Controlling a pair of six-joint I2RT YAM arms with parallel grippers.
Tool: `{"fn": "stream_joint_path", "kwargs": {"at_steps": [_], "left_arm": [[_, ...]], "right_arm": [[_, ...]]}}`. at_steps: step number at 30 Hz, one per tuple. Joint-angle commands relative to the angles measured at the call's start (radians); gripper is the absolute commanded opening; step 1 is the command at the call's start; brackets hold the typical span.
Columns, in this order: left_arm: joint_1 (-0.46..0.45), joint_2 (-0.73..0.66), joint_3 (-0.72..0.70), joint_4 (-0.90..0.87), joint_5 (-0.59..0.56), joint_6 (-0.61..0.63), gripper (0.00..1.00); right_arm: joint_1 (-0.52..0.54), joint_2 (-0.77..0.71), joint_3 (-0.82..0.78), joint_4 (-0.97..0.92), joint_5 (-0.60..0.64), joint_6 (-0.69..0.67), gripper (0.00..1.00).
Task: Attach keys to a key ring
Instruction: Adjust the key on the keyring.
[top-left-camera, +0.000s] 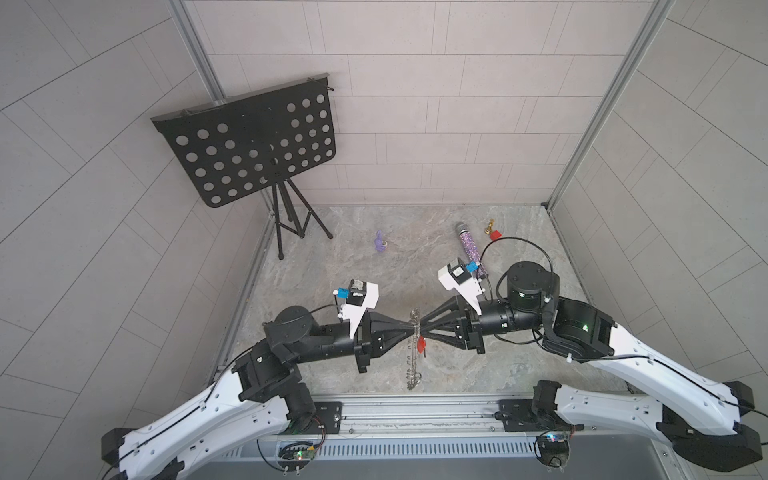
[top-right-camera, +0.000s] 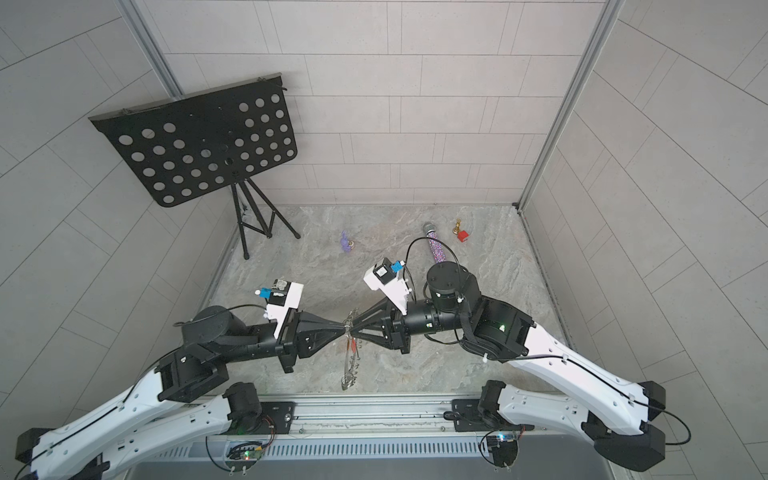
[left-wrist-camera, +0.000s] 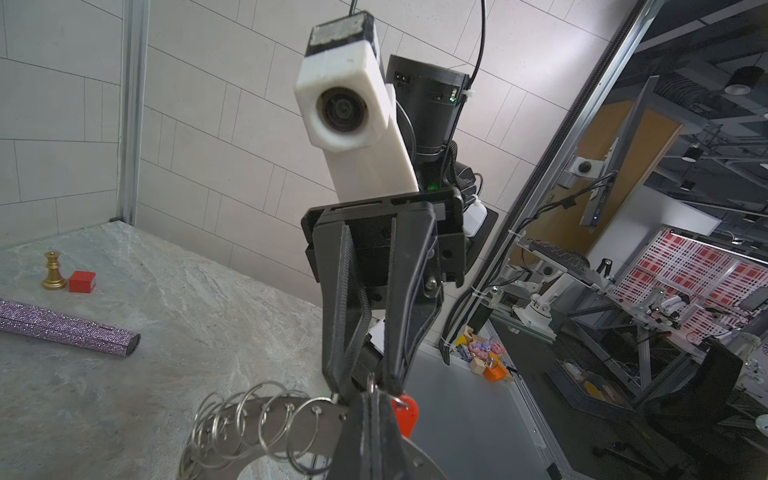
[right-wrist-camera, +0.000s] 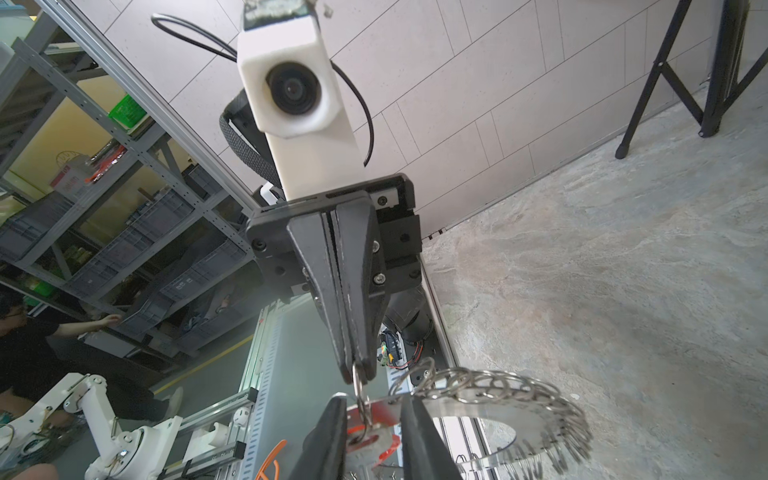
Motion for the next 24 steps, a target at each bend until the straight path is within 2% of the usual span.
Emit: {"fn": "stream_joint_path", "kwargs": {"at_steps": [1, 3, 16, 24], "left_arm": [[-0.004, -0.015, 0.015, 0.058, -0.005, 0.019, 0.00], [-0.004, -0.016, 0.018, 0.056, -0.010, 0.024, 0.00], [-0.004, -0.013, 0.029, 0.060, -0.037, 0.030, 0.00], [-0.004, -0.015, 0.043, 0.070, -0.102, 0.020, 0.00]], "right_arm": [[-0.001, -0.007, -0.008, 0.027, -0.027, 0.013, 0.27], [-0.001, -0.008, -0.011, 0.033, -0.039, 0.016, 0.26], [0.000, -0.017, -0.035, 0.050, -0.074, 0.030, 0.00], [0.000, -0.032, -0.047, 0.064, -0.070, 0.040, 0.00]]}}
